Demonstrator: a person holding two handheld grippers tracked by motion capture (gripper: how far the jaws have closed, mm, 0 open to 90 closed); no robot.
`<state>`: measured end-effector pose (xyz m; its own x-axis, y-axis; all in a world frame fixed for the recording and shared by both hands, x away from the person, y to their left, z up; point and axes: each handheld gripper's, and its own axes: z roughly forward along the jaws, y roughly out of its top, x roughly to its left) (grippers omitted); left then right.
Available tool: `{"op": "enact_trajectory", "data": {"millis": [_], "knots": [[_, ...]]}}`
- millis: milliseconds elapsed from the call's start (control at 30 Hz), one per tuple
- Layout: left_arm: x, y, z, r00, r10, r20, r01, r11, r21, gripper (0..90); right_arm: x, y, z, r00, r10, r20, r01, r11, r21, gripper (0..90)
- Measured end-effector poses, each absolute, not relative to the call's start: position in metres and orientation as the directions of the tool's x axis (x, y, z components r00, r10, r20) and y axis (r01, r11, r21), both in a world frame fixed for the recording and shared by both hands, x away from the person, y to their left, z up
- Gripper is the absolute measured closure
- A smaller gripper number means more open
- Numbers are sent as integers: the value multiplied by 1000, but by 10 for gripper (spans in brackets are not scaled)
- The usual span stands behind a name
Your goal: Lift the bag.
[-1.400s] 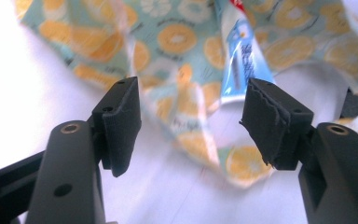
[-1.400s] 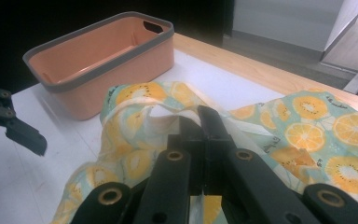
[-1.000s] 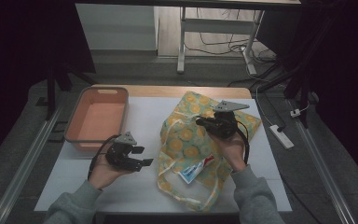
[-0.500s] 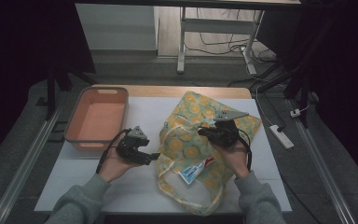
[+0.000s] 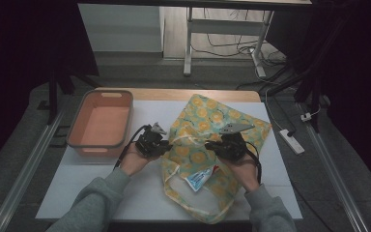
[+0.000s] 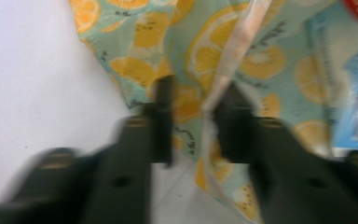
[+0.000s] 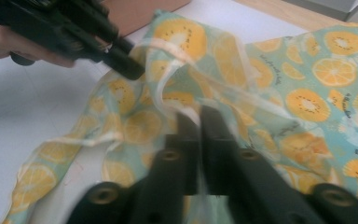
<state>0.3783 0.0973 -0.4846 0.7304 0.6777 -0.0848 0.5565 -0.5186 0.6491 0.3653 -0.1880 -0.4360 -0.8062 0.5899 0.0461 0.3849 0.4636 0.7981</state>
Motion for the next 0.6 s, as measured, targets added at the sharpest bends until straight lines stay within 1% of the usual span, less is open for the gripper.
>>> {"op": "enact_trajectory", "data": {"millis": [33,133,167,200,300,400,500,600], "knots": [[380,97,-486,736,671,-94,561,-526,639,879,364,-189,-436,-801,597,43,384,459,801,744],[380,99,-487,736,668,-107,570,-528,630,889,353,-194,-430,-764,645,-10,371,452,811,501],[380,101,-487,735,669,-114,572,-521,633,889,346,-197,-427,-744,668,-31,362,442,821,445],[380,103,-486,733,669,-119,573,-515,637,889,338,-201,-422,-722,690,-47,359,432,827,411],[380,108,-484,735,665,-134,577,-508,640,890,309,-213,-416,-678,731,-80,371,433,821,334],[378,111,-483,735,663,-140,578,-506,640,890,275,-227,-429,-626,774,-95,424,440,791,292],[376,114,-482,740,656,-150,578,-506,640,890,248,-241,-452,-588,802,-102,481,448,754,317],[375,117,-482,739,654,-162,582,-500,641,890,241,-252,-470,-564,823,-75,536,433,725,346]]}}
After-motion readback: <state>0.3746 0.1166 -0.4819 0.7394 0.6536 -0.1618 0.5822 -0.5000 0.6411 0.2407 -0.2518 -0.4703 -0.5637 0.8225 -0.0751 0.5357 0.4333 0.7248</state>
